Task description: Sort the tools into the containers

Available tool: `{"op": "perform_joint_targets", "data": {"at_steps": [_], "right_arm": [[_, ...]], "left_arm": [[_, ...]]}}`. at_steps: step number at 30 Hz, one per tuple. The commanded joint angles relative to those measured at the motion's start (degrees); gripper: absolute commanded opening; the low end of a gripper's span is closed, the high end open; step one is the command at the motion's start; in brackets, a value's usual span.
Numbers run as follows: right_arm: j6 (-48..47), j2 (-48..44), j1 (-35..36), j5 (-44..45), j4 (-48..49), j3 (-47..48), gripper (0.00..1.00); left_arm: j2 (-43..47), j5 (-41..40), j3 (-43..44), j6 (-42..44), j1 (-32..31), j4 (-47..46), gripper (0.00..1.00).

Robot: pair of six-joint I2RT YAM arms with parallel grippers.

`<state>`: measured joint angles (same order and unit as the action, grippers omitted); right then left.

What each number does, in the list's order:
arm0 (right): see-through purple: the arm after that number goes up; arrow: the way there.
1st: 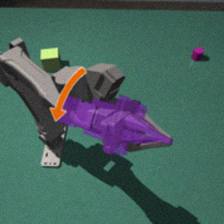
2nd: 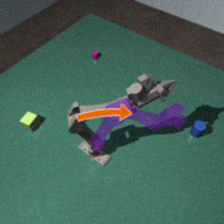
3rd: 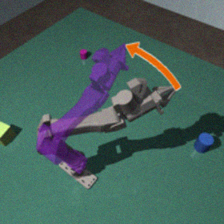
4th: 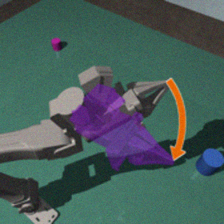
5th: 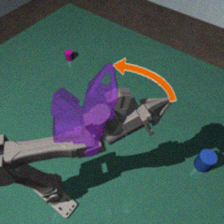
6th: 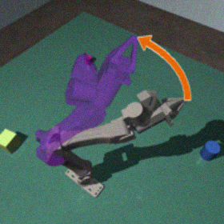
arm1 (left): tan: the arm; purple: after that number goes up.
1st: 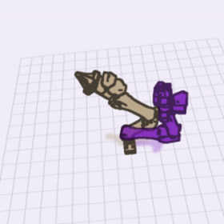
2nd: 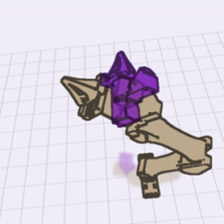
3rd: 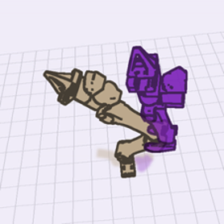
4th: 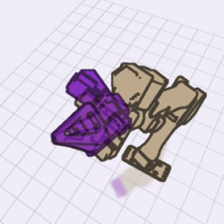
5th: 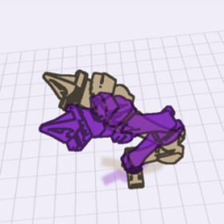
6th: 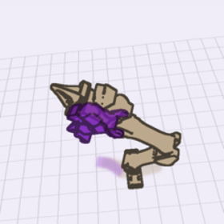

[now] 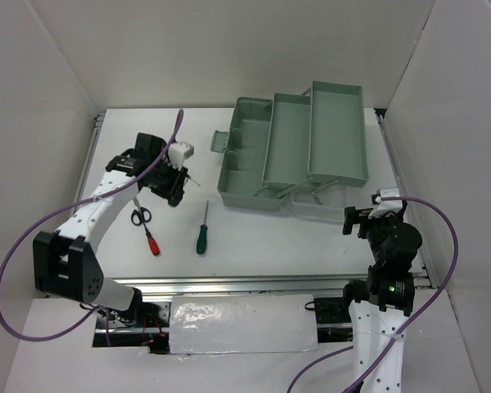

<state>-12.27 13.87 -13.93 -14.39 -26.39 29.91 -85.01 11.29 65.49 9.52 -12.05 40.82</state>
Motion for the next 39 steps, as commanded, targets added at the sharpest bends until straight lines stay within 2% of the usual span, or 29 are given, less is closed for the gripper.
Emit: {"op": "perform_joint_targets", "data": {"at_steps": [1, 3, 7, 9, 13, 17, 20, 22, 25, 26, 28, 29, 32, 35, 36, 37, 39], "right_arm": [[0.84, -0.77, -0.39, -0.63, 0.64, 3.22, 1.0], [1.9, -1.12, -0.39, -0.55, 1.25, 3.22, 1.0], [8.03, 0.01, -0.39, 8.38, 3.28, 5.41, 1.0], [15.13, 2.21, -0.39, 8.94, 1.7, 9.17, 1.0], [21.4, 7.48, -0.39, 7.72, -0.59, 17.01, 1.0], [22.82, 13.19, -0.39, 6.22, -4.26, 21.85, 1.0], [20.89, 14.7, -0.39, 7.09, -5.51, 19.94, 1.0], [19.66, 12.25, -0.48, 7.8, -4.64, 17.3, 1.0], [19.04, 8.29, -0.31, 6.05, -3.58, 13.25, 1.0], [19.04, 7.58, -0.39, 4.91, -3.93, 12.29, 1.0], [18.6, 7.14, -0.39, 4.11, -5.85, 11.84, 1.0], [18.51, 7.22, -0.39, 4.2, -6.21, 11.49, 1.0], [18.16, 6.0, -0.39, 7.09, -6.13, 10.17, 1.0], [17.55, 5.47, -0.39, 6.57, -7.09, 10.87, 1.0], [17.55, 5.82, -0.39, 6.31, -7.36, 11.22, 1.0], [17.46, 6.17, -0.39, 6.57, -7.36, 11.4, 1.0], [17.28, 7.04, -0.39, 7.44, -7.27, 11.83, 1.0]], "left_arm": [[7.14, 5.59, 9.2, -4.84, -1.04, -3.18, 0.0], [6.01, 6.37, 13.42, -7.57, -2.09, -5.04, 0.0], [1.0, 6.38, 19.14, -14.34, -6.39, -10.83, 0.0], [-2.41, 6.72, 21.59, -16.54, -7.89, -13.12, 0.0], [-10.33, 3.48, 28.62, -19.36, -10.44, -14.19, 0.0], [-19.46, 1.28, 35.74, -21.91, -10.97, -12.96, 0.0], [-23.43, 4.61, 38.03, -22.61, -11.58, -12.96, 0.0], [-25.19, 6.1, 38.74, -23.14, -12.55, -12.61, 0.01], [-27.48, 6.81, 39.19, -22.27, -13.87, -11.82, 0.12], [-27.92, 6.73, 39.01, -22.35, -14.05, -11.64, 0.26], [-27.58, 6.99, 38.83, -22.09, -14.05, -11.29, 0.44], [-27.23, 6.73, 39.09, -21.83, -13.96, -10.85, 0.58], [-22.23, 6.21, 38.31, -21.64, -12.65, -9.44, 0.63], [-11.78, 5.5, 33.31, -23.83, -10.28, -9.71, 0.63], [-5.66, 2.1, 29.12, -24.45, -10.18, -9.62, 0.63], [-2.82, 2.07, 26.81, -24.46, -10.18, -9.27, 0.64], [4.2, -3.62, 19.2, -25.77, -10.27, -7.08, 0.72]]}}
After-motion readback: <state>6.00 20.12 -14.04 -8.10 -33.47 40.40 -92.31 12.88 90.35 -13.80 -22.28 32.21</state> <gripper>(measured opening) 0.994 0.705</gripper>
